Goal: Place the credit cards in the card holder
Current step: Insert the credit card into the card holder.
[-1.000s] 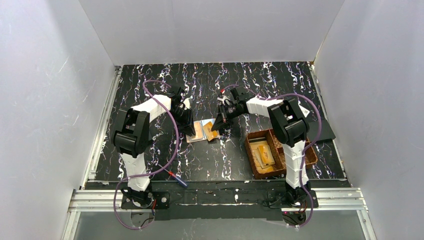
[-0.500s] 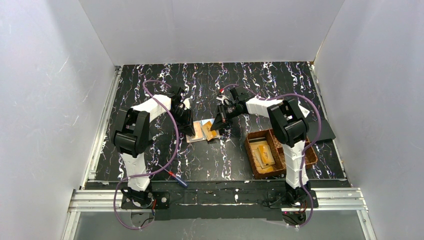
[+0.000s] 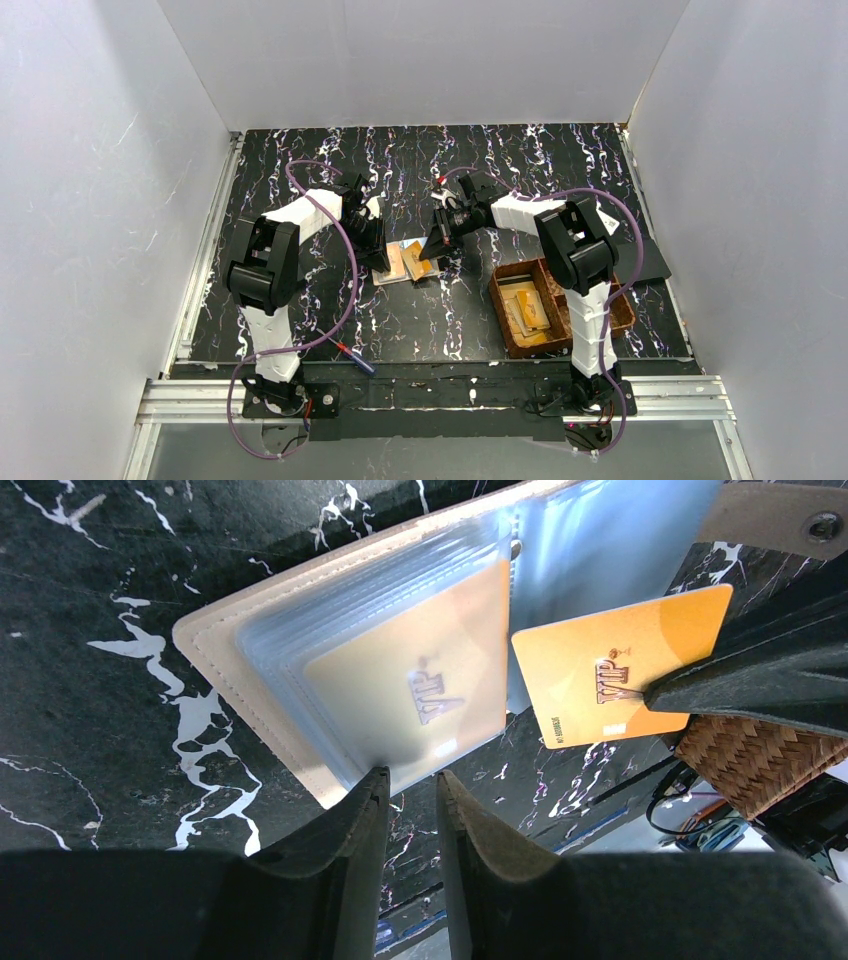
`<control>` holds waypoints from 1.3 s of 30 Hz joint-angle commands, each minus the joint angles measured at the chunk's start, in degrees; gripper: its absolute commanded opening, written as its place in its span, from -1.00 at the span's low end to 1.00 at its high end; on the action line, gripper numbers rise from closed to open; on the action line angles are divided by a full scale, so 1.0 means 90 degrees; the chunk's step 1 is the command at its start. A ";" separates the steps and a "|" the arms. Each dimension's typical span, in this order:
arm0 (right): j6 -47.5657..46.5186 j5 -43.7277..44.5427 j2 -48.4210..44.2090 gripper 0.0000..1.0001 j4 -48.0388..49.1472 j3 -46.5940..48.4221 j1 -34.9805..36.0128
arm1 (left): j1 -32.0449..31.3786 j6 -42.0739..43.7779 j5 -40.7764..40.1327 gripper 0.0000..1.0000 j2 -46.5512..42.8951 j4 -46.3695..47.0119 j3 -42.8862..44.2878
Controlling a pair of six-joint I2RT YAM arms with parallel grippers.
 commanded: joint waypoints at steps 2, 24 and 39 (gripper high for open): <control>-0.0017 -0.0089 -0.0317 -0.97 0.0164 0.0012 0.0047 | 0.0041 0.0251 -0.0658 -0.52 0.0286 -0.0244 -0.0187; -0.0413 0.0202 0.0150 -0.97 -0.0463 0.0272 0.0126 | 0.0041 0.0267 -0.0559 -0.52 0.0237 -0.0227 -0.0192; -0.0435 0.0252 0.0739 -0.97 -0.0565 0.1045 0.0224 | 0.0040 0.0275 -0.0489 -0.53 0.0247 -0.0206 -0.0192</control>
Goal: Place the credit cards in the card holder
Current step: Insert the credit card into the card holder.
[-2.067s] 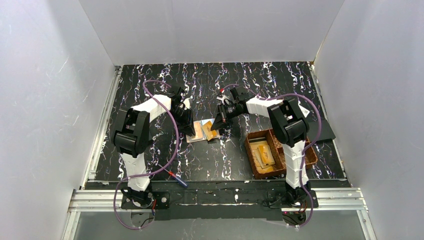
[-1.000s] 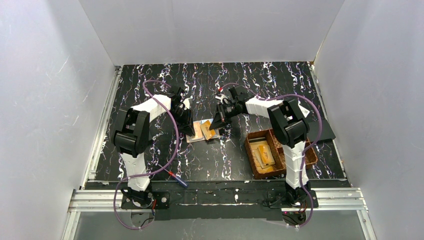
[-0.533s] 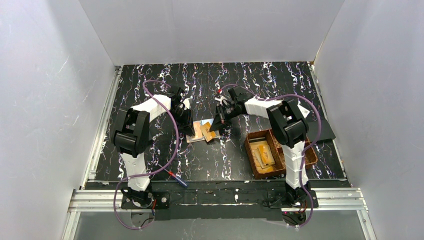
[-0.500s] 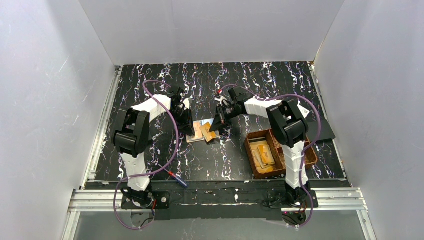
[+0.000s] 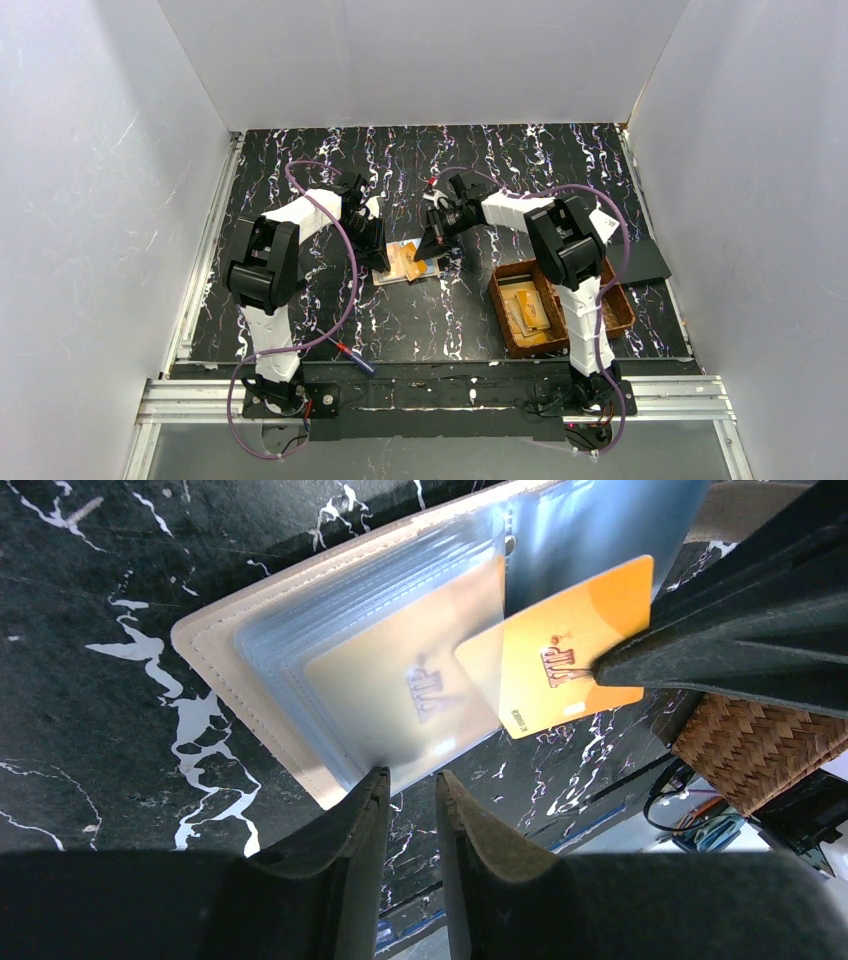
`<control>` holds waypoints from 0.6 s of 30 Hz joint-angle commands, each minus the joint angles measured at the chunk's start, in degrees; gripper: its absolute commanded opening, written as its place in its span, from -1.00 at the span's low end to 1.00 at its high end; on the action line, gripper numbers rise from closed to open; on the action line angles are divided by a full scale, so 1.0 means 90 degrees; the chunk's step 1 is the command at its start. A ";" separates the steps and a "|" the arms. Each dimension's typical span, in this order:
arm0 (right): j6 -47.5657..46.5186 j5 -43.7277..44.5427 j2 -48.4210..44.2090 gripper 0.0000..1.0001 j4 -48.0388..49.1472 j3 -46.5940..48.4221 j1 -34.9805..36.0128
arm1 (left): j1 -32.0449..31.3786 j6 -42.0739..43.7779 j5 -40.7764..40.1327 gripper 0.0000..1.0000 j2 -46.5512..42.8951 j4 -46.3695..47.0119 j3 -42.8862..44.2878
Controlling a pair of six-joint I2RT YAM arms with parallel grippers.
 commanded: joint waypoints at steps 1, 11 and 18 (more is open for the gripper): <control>-0.0137 0.0181 0.0312 -0.97 -0.0161 0.0538 0.0061 | 0.0027 0.0247 -0.0561 -0.53 0.0240 -0.0206 -0.0194; 0.0412 0.0165 0.0430 -0.97 0.0789 0.0429 0.0071 | 0.0033 0.0248 -0.0495 -0.53 0.0215 -0.0193 -0.0200; 0.0993 0.0283 0.0277 -0.97 0.1653 -0.0015 0.0109 | 0.0033 0.0237 -0.0439 -0.53 0.0195 -0.0170 -0.0205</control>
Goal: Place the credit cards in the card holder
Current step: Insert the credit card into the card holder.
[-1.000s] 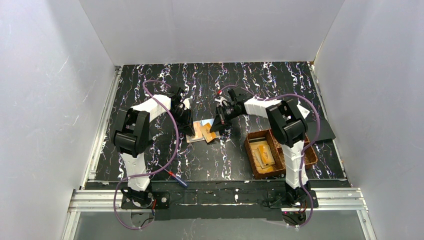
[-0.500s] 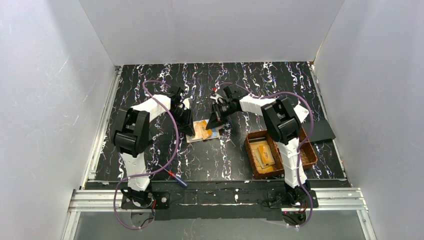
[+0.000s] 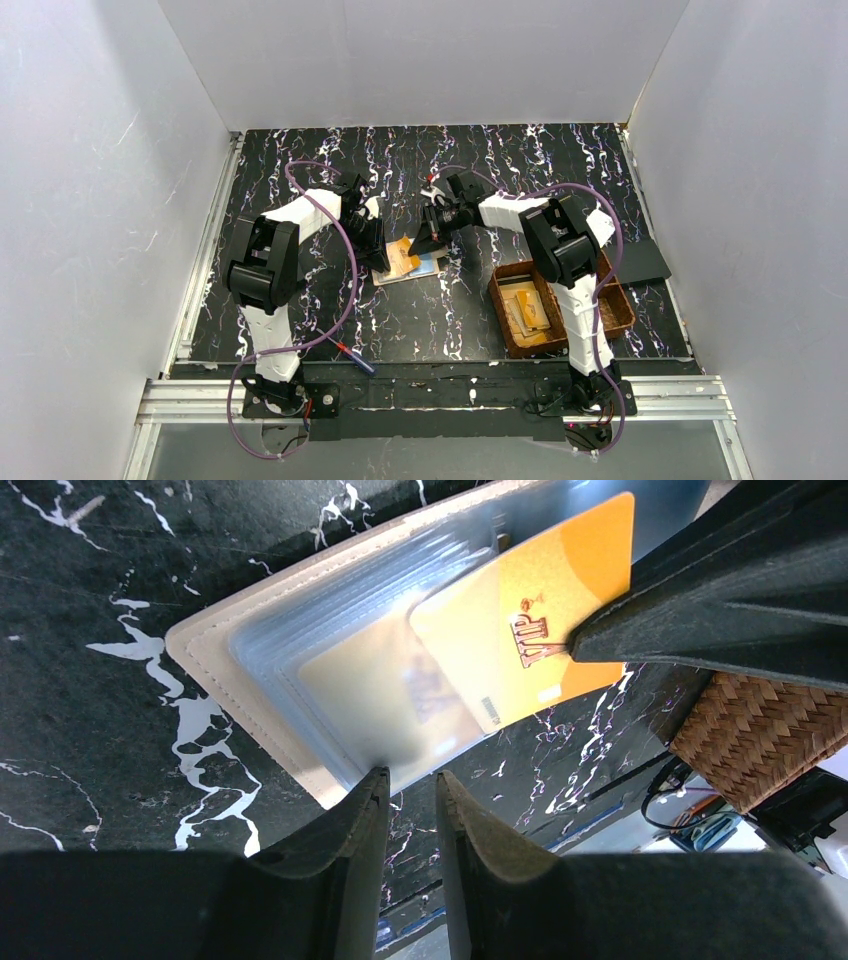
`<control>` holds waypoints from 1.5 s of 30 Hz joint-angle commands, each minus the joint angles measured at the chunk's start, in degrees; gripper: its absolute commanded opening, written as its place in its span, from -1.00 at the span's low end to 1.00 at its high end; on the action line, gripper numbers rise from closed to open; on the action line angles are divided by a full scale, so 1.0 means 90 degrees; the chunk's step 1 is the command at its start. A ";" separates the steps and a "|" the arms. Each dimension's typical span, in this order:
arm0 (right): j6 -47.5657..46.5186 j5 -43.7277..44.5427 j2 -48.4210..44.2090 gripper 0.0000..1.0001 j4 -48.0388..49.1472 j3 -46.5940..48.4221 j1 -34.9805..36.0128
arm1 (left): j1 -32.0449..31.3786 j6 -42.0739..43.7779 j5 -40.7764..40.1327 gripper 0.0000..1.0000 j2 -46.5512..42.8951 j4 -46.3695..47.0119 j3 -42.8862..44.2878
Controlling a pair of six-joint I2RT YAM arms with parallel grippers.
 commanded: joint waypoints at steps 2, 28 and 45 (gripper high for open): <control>0.0519 0.0436 -0.0098 -0.97 0.1127 -0.0392 0.0115 | 0.0010 0.0218 -0.0453 -0.53 0.0182 -0.0155 -0.0214; -0.0726 0.1948 -0.0933 -0.04 -0.1011 -0.0075 0.0386 | 0.0833 -0.0569 0.0765 -0.61 -0.0626 0.0651 -0.0665; 0.0539 0.1417 -0.0463 -0.33 0.0596 -0.0040 0.1067 | 0.0830 -0.0755 0.0590 -0.98 -0.0226 0.0824 -0.1037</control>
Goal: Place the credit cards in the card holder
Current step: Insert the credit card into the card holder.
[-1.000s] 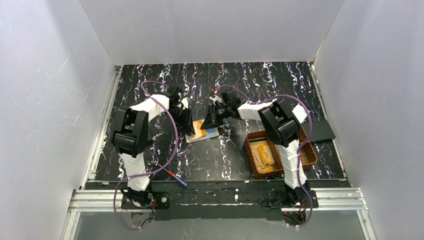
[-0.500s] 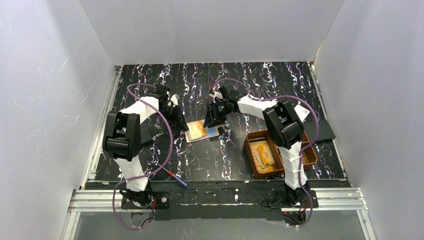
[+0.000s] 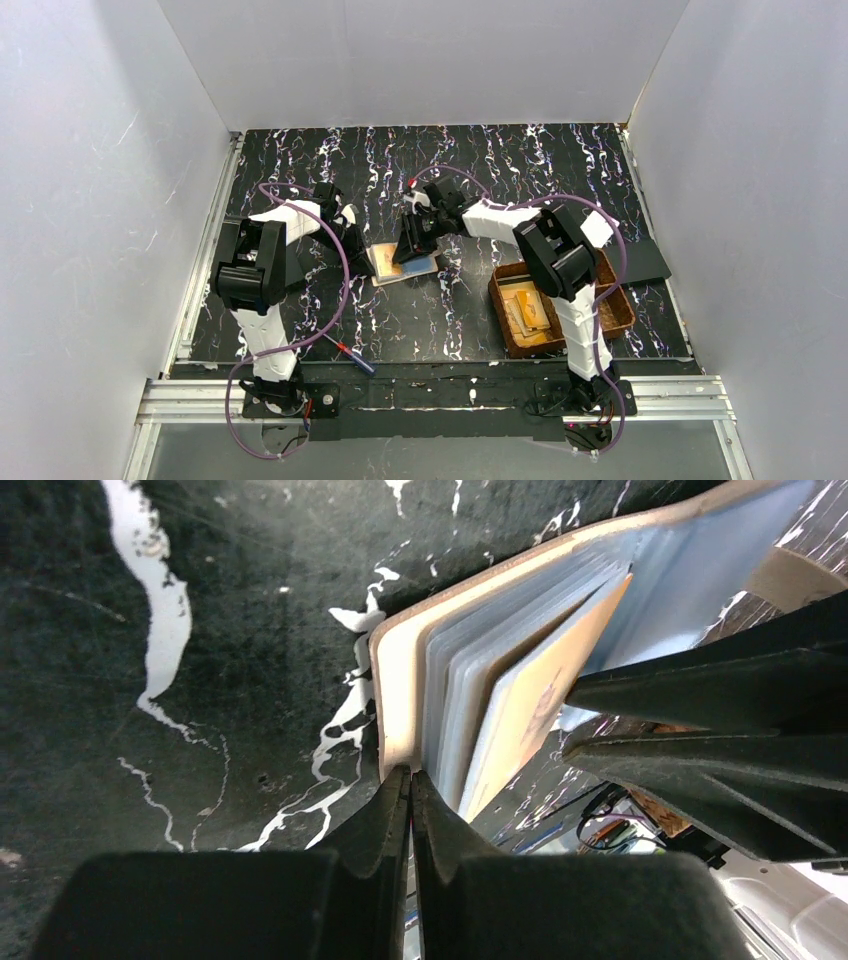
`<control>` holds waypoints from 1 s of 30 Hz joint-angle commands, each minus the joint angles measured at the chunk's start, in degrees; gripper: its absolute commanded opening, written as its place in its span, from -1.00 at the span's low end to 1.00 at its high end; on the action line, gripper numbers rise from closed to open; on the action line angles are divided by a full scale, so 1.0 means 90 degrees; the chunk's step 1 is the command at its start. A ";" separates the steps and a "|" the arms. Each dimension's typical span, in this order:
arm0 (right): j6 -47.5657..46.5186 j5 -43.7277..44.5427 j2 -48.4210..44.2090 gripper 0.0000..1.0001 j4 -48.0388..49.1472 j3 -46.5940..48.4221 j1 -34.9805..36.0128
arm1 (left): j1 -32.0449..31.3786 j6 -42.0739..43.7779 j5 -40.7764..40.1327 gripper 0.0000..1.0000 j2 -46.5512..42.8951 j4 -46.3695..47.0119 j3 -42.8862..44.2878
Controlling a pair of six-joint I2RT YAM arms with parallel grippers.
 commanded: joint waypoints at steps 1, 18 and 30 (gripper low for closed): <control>0.0572 -0.0284 0.0124 -0.33 0.0794 0.0184 0.0297 | -0.0004 0.0038 0.0015 -0.98 -0.0015 -0.0011 -0.0043; -0.1804 0.4157 -0.1519 0.72 -0.3424 0.0818 0.0066 | -0.0005 0.0202 0.0004 -1.00 -0.0279 -0.0135 0.0066; -0.1581 0.5255 -0.1470 0.41 -0.2607 0.0226 0.0153 | -0.0015 0.0234 0.0002 -0.99 -0.0396 -0.0139 0.0043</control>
